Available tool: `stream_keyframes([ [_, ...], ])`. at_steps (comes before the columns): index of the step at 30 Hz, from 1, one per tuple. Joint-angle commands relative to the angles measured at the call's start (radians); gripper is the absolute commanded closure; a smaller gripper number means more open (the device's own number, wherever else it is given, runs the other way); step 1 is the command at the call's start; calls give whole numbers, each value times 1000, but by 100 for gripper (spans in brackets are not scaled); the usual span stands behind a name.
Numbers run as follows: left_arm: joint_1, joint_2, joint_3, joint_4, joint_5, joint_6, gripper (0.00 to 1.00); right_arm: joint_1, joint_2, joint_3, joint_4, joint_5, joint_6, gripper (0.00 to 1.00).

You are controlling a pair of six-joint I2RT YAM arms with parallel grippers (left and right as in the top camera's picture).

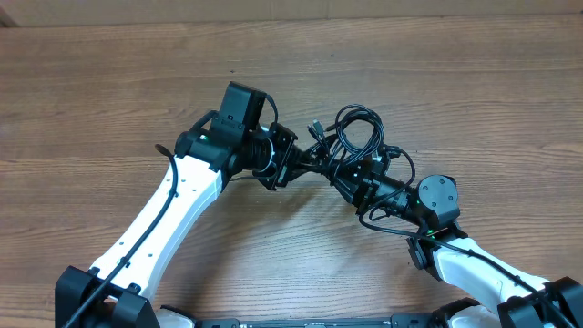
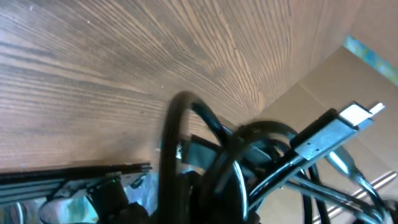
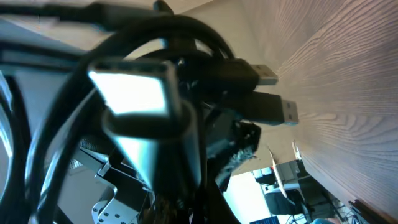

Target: Untangle cables

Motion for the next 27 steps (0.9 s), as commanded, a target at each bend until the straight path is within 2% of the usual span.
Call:
stream_keyframes([
  [1, -2, -10, 12, -3, -19, -14, 96, 4, -2, 13, 18, -14, -1, 96],
  [11, 2, -10, 12, -3, -98, -14, 96, 4, -2, 13, 18, -76, -1, 96],
  [23, 44, -10, 12, -2, -314, -83, 96, 4, -2, 13, 18, -369, -9, 96],
  [27, 74, -10, 12, 5, -328, -85, 96, 4, -2, 13, 18, -418, -9, 96],
])
